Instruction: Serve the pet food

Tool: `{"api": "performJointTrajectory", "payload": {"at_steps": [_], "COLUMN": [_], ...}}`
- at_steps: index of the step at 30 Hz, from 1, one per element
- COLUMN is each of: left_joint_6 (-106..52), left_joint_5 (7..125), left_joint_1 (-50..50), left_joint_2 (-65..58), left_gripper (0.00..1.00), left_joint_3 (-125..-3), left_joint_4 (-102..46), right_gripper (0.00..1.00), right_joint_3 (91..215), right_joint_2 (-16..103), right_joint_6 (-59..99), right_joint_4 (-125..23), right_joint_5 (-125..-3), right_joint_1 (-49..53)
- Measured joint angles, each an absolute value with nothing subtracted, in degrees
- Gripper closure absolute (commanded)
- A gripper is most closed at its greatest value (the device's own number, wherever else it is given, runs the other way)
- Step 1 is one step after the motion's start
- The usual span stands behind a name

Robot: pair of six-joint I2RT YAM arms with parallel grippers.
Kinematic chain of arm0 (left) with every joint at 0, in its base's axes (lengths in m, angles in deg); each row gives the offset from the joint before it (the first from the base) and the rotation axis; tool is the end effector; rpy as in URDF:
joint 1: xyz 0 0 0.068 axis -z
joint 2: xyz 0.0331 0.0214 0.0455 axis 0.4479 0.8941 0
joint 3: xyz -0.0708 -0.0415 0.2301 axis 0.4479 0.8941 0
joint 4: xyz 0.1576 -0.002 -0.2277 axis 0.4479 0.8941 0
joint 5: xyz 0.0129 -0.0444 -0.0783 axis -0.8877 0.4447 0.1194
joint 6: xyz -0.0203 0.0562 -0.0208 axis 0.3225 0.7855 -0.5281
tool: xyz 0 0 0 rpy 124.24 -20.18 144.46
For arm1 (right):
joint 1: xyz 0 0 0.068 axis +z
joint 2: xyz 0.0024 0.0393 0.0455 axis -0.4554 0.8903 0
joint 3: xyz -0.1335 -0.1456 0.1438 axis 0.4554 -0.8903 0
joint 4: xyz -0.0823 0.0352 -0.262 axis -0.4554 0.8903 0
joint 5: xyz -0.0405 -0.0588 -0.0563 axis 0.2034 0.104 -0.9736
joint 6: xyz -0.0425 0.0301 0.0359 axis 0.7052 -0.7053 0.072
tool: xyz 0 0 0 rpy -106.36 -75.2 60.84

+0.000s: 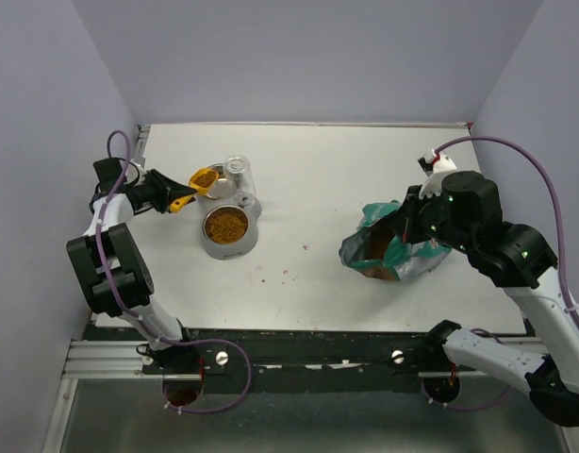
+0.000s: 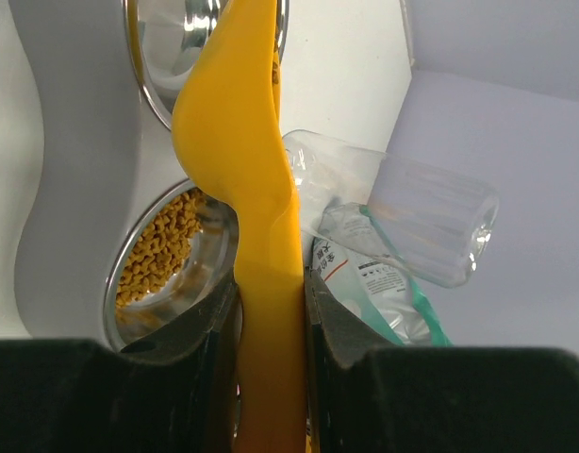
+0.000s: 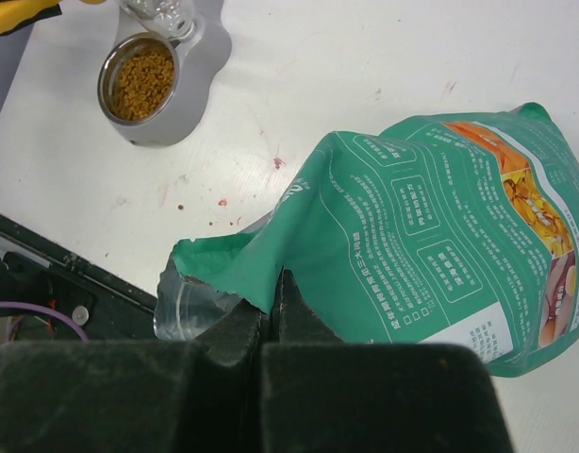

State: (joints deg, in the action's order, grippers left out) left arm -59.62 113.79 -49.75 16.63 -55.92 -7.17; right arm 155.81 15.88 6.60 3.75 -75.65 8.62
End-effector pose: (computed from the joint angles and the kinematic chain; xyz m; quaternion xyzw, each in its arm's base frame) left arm 0.3482 0.1051 0.1824 -0.3254 0.7810 -0.4875 0.2156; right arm 0.1637 0.1135 0.4037 -0.1001 0.8626 0.2051 0.4515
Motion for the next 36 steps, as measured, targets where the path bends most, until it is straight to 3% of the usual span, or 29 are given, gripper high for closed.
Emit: {"api": "performJointTrajectory", "payload": {"at_steps": [18,36], "left_joint_6": [-53.32,-52.03], "left_joint_5": [99.14,71.95], "left_joint_1": [-44.41,-30.69], "left_joint_2": [24.23,34.5], "left_gripper": [1.0,1.0], "left_joint_3": [-72.86,-102.15], "left_joint_4": [14.45,41.68], "right_gripper": [1.0,0.99], "right_joint_3": [155.79,155.79], "right_joint_2": [15.22,14.22], "right_joint_6": [5.61,5.88], "right_joint_4": [3.4,3.45], "right_joint_5": [-77.86,-79.69], "right_joint_1": [8.64,8.7]}}
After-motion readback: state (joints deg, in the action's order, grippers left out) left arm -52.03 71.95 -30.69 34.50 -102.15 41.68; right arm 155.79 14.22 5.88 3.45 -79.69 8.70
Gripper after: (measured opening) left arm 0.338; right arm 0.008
